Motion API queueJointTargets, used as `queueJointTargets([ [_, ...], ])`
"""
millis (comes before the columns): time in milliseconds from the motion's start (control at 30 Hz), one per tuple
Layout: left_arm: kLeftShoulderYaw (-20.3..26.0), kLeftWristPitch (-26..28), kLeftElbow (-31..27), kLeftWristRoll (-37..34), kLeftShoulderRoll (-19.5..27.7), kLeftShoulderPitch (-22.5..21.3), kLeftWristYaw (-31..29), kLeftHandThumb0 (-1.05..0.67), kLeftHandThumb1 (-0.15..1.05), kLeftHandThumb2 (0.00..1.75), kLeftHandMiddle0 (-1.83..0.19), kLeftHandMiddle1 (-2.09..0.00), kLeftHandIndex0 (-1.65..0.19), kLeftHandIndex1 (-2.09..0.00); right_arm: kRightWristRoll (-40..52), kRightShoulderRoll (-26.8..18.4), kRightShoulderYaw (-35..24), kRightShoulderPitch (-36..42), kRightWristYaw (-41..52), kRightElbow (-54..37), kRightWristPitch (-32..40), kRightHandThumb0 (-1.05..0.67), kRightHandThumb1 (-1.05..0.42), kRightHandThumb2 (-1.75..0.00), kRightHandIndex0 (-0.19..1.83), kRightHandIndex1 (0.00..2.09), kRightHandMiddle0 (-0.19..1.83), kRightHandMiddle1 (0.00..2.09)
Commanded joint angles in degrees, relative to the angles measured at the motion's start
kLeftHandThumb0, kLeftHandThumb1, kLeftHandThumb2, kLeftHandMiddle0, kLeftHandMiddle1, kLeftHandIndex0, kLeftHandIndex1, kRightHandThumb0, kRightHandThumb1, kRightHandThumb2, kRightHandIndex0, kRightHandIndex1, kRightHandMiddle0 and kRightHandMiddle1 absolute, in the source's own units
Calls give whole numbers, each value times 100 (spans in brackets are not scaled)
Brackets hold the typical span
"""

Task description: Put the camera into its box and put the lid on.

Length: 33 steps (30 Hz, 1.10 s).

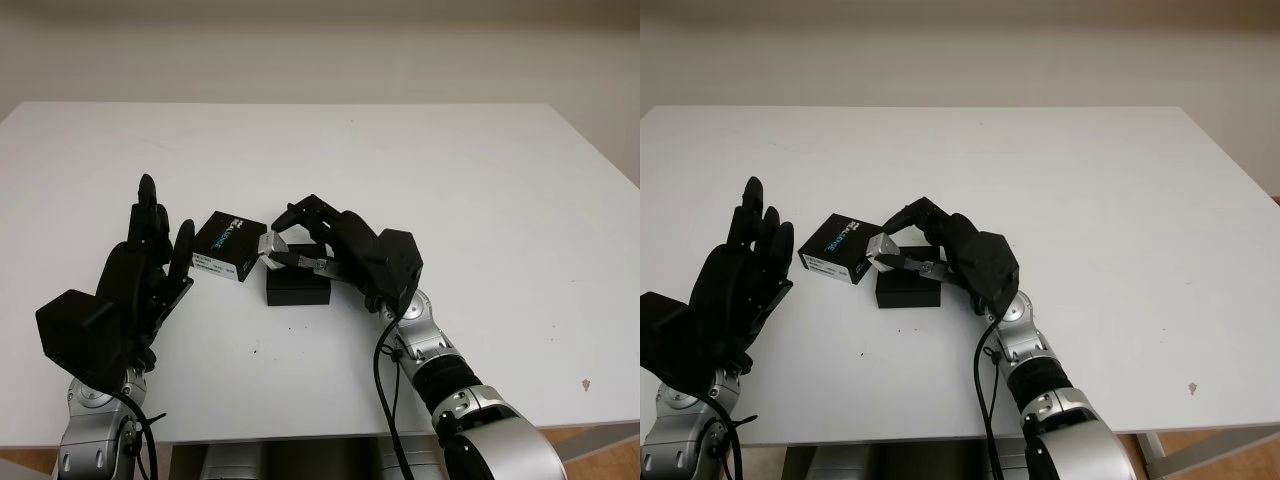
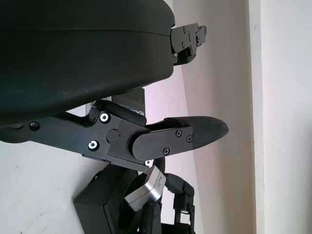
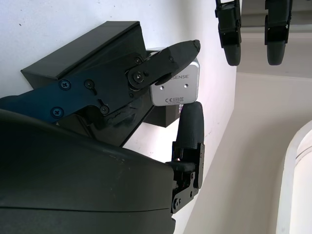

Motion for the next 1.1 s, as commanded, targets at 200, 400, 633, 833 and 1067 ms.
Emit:
queueJointTargets([
  [200, -30, -31, -161, 1, -29, 74, 15, -59, 105, 55, 19, 0, 19, 0, -145, -88, 123, -27, 45, 124, 11, -50, -96, -6, 19, 5, 29, 164],
  [400, -23, -23, -163, -4, -34, 79, 8, -60, 105, 54, 19, 0, 19, 0, -355, -226, 216, -57, 5, 186, -50, -50, -96, -6, 20, 5, 29, 166],
  [633, -27, -4, -179, 8, -30, 85, 8, -59, 105, 54, 19, 0, 19, 0, -390, -320, 203, -69, 77, 238, -53, -48, -96, -5, 20, 5, 30, 165],
  [833, -20, -19, -182, 18, -19, 90, 8, -59, 105, 55, 19, 0, 19, 0, -421, -369, 201, -54, 71, 214, -58, -48, -96, -5, 20, 5, 30, 165],
  [1067, -2, -50, -133, 8, 16, 73, -35, -61, 105, 54, 19, 0, 19, 0, -448, -427, 190, -62, 56, 196, -92, -48, -96, -5, 20, 5, 29, 162],
])
